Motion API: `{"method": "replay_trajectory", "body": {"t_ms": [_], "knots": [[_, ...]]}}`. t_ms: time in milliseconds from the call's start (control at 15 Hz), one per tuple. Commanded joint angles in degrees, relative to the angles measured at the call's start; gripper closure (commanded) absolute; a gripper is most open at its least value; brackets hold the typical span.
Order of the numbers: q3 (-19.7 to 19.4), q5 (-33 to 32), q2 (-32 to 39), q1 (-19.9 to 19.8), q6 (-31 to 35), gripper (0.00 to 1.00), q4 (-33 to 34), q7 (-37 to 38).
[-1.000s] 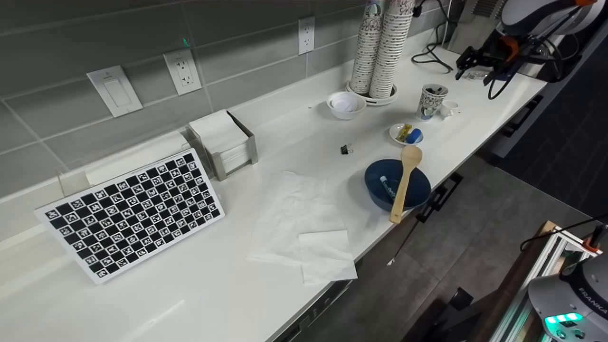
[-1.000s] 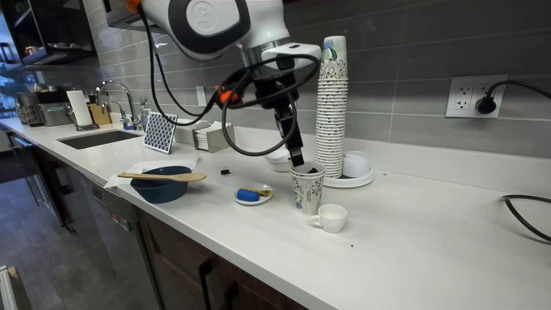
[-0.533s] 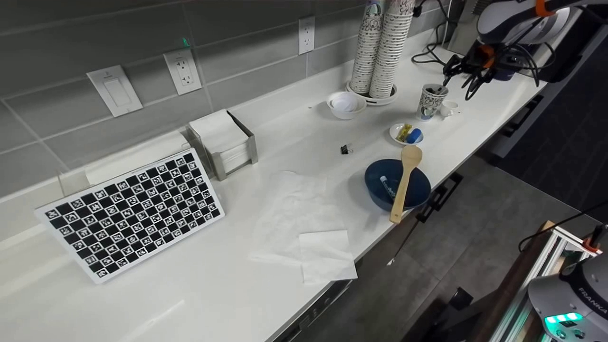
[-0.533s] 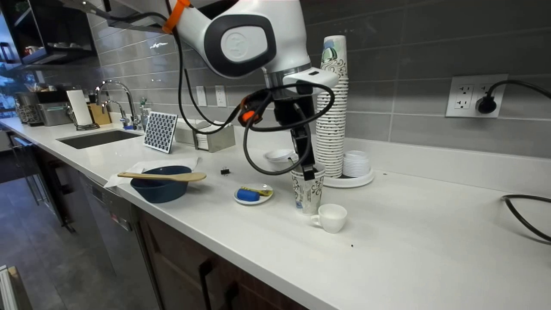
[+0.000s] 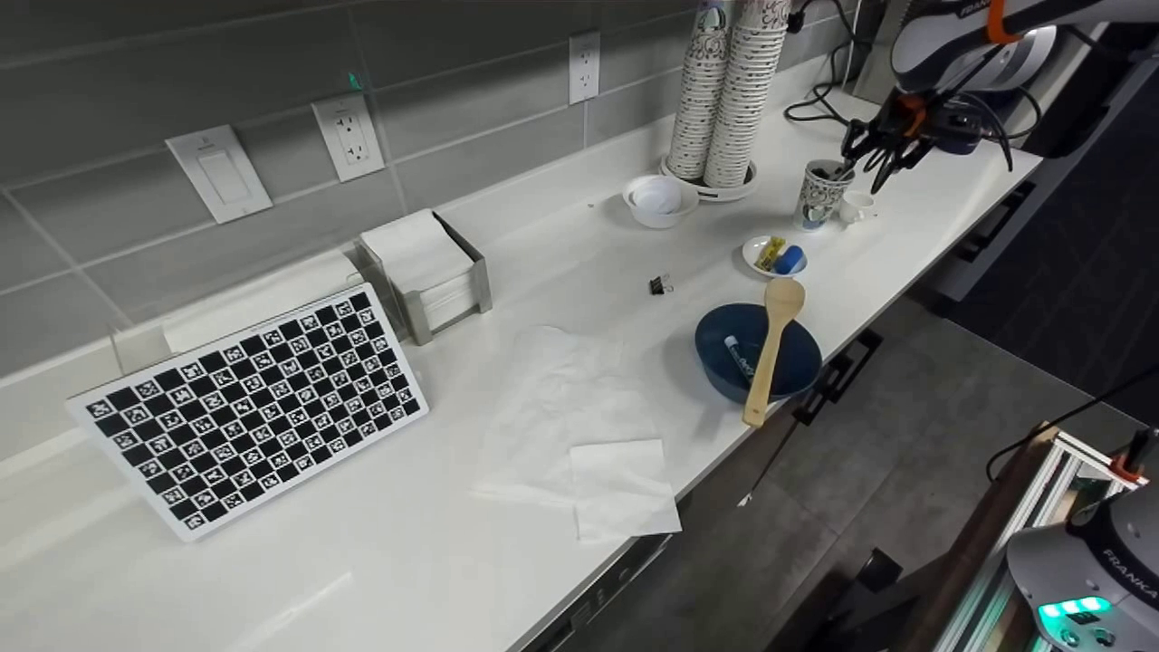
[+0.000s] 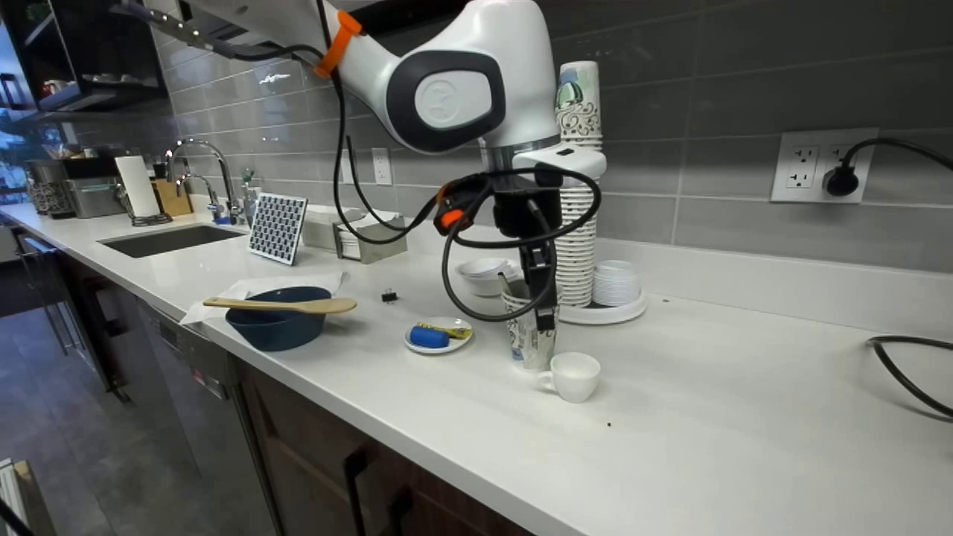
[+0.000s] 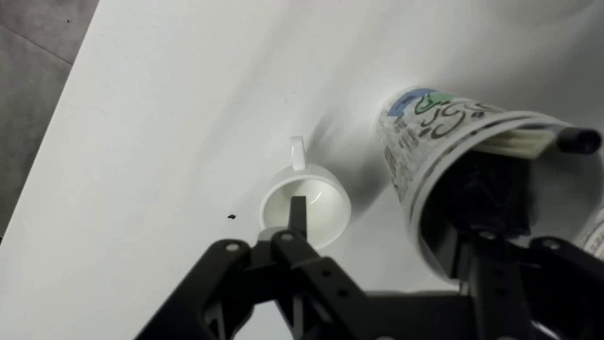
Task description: Put the coffee cup onto the blue bowl
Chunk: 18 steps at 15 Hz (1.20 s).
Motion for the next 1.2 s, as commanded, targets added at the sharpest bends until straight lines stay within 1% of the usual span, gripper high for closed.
{"method": "replay_trajectory", "body": {"t_ms": [0,133,333,600,733,933,1133], "knots": [[0.64,1.26,1.93,-0.75,-3.67,0.65,2.35,0.65],[1.09,1.77,1.81,-0.69,-3.92,0.77,1.69,0.16],[1.97,2.75,1.52,-0.52,-3.94,0.99,1.14,-0.3],[3.39,4.47,-0.57,-0.23,-3.72,1.0,0.39,-1.5],[4.23,4.64,-3.31,0.06,-3.25,0.99,-1.29,-3.63],[6.05,6.2,-9.89,0.13,-3.51,0.99,-5.03,-10.45],[7.59,9.79,-15.91,0.59,-7.59,0.99,-8.49,-18.31]]}}
